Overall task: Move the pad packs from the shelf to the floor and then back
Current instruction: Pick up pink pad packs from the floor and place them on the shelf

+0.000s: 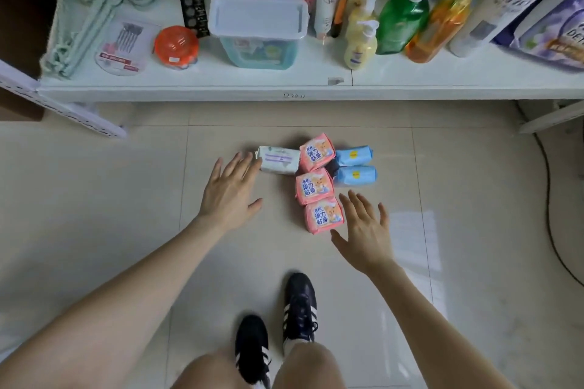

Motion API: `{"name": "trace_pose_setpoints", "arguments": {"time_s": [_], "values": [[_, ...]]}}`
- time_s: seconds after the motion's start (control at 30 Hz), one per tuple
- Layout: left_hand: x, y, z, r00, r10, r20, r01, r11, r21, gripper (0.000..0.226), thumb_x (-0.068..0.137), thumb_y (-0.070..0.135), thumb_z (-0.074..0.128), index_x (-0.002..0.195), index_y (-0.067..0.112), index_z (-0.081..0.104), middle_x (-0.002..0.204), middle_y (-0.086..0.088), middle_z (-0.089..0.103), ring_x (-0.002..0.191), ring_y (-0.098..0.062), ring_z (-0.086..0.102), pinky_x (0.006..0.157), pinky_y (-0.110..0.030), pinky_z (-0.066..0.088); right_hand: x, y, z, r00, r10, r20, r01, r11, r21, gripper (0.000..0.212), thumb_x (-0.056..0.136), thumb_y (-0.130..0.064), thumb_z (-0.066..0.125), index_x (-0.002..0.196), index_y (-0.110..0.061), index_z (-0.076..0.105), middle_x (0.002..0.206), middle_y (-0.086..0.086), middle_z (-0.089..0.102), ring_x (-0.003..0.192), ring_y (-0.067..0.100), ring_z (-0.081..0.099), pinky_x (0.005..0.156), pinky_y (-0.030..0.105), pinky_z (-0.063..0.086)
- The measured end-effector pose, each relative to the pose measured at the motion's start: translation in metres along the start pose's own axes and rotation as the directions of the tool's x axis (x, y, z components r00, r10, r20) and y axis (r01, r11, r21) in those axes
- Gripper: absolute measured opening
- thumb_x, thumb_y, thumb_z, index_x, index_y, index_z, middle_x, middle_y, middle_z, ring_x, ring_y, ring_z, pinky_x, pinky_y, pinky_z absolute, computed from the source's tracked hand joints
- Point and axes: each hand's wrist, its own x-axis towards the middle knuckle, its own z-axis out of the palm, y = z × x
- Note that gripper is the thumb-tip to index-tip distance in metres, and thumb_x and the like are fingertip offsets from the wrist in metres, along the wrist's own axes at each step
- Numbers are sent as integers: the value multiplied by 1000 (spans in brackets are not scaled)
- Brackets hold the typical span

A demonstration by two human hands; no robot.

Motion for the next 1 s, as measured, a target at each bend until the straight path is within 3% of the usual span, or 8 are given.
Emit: {"name": "trace_pose_setpoints", "arguments": {"time_s": [0.2,0.4,0.57,0.7,0.83,1.0], "values": [[63,-21,95,999,37,-9,-37,999,-4,85,85,45,62,153,15,21,159,-6,25,148,-23,19,120,-46,8,58,22,89,999,-20,41,19,1000,19,85,87,-56,51,154,-22,13,162,0,14,149,18,12,117,48,6],[114,-33,174,998,61,4,-61,998,1,87,86,49,60,154,18,16,162,-4,15,150,-20,11,121,-45,6,85,40,166,995,-72,72,70,997,32,97,81,-66,51,155,-23,5,163,0,4,149,18,5,119,45,9],[155,-39,214,994,110,-13,-110,994,-25,92,83,47,65,155,18,16,163,-5,11,150,-21,7,120,-44,8,97,57,202,988,-138,62,132,987,95,110,72,-62,64,154,-27,0,163,-3,-3,150,22,0,119,47,12],[183,-43,230,989,143,-26,-145,987,-74,94,80,45,69,154,19,18,163,-4,14,150,-22,10,119,-44,12,103,60,217,987,-157,-30,159,977,145,112,65,-53,76,154,-20,17,160,4,19,146,27,21,114,49,28],[190,-50,233,987,156,-44,-161,980,-120,89,81,39,70,153,15,24,155,-6,30,144,-27,25,116,-42,22,99,57,222,971,-173,-164,197,970,144,106,55,-45,83,144,-10,38,139,13,49,124,32,49,97,46,46],[188,-57,228,991,127,28,-118,968,-223,84,76,34,76,147,15,35,139,-6,41,124,-31,44,98,-41,44,89,55,231,982,-138,-128,158,975,157,105,46,-38,90,136,-4,48,122,15,54,107,34,57,75,40,56]]}}
